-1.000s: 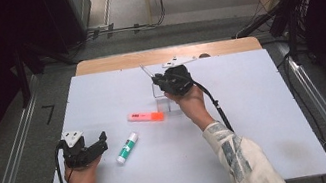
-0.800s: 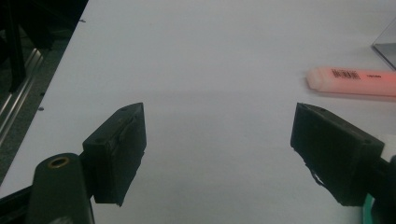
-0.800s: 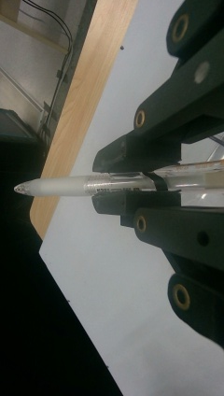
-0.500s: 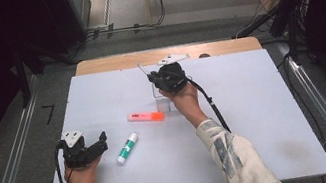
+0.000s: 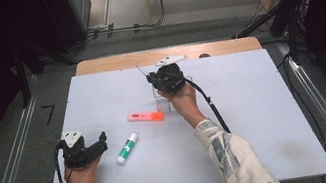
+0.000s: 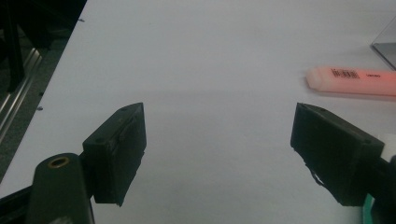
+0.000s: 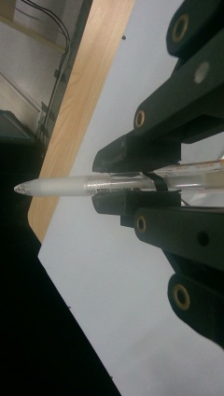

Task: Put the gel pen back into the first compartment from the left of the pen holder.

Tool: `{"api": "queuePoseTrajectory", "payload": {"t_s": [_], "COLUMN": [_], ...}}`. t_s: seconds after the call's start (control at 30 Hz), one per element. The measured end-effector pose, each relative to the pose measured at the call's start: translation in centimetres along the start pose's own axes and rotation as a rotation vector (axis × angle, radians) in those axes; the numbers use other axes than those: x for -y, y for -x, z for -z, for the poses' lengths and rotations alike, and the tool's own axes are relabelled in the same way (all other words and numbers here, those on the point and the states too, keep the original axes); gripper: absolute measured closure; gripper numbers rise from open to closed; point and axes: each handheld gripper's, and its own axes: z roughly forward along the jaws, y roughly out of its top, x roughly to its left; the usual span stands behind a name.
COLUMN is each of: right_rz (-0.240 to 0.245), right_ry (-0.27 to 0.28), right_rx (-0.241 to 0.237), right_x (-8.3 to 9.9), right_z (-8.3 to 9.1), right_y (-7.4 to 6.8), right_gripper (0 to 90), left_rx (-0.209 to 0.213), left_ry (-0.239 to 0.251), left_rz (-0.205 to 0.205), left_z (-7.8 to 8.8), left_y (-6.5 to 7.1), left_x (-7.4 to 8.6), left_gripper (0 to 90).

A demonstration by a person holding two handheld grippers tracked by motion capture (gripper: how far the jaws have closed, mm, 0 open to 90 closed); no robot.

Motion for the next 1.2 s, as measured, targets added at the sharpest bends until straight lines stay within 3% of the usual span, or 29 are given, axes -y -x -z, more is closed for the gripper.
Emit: {"api": "queuePoseTrajectory", "payload": {"t_s": [0.53, 1.2], "right_rz": [-0.003, -0.002], "right_ry": [0.031, 0.013], "right_rx": [-0.005, 0.0], "right_x": [-0.1, 0.3], "right_z": [1.1, 1.4], "right_y": [0.1, 0.1], "right_gripper": [77.5, 77.3], "left_rx": [0.0, 0.001], "left_ry": [0.0, -0.001], "left_rz": [-0.002, -0.002], "left_z": [0.0, 0.0], "left_y": [0.1, 0.1], "left_x": [0.0, 0.0], "left_gripper": [18.4, 18.3]}}
